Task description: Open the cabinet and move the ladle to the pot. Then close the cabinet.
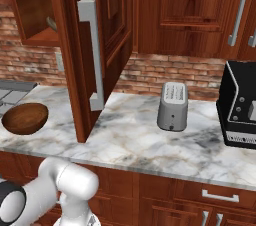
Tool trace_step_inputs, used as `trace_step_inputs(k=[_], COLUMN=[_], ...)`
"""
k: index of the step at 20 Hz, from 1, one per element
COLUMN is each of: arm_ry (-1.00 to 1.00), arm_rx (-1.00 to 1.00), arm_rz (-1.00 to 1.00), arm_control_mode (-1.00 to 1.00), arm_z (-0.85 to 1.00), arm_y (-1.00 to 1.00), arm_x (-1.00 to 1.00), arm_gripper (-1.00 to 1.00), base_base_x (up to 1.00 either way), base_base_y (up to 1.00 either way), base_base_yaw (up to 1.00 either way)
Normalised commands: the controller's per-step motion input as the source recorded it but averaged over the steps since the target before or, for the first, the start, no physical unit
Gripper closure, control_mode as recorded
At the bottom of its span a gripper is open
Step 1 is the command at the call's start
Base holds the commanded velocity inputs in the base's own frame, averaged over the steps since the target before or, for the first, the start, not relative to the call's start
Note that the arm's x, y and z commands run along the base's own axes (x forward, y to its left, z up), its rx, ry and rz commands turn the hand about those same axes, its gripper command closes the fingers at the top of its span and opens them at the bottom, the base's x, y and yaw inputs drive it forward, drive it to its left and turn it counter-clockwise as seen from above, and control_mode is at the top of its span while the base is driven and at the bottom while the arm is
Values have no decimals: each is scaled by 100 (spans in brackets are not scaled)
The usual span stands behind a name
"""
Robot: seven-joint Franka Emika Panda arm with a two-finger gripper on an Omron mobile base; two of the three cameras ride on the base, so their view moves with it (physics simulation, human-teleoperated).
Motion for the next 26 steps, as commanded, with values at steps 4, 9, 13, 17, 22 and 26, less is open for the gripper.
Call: trace_step_inputs(k=[4, 9, 13, 17, 22, 26], arm_ry=[-14, -7, -9, -10, -1, 3], arm_rx=[12, 21, 30, 31, 24, 16], arm_rz=[0, 0, 0, 0, 6, 11], arm_control_mode=[-100, -100, -100, -100, -100, -100], arm_z=[-14, -6, 0, 0, 0, 0], arm_y=[0, -1, 0, -3, -17, -22], arm_x=[5, 15, 3, 6, 25, 26], arm_gripper=[-100, -100, -100, -100, -100, -100], base_base_x=[0, 0, 0, 0, 0, 0], base_base_y=[0, 0, 0, 0, 0, 0], base_base_yaw=[0, 0, 0, 0, 0, 0])
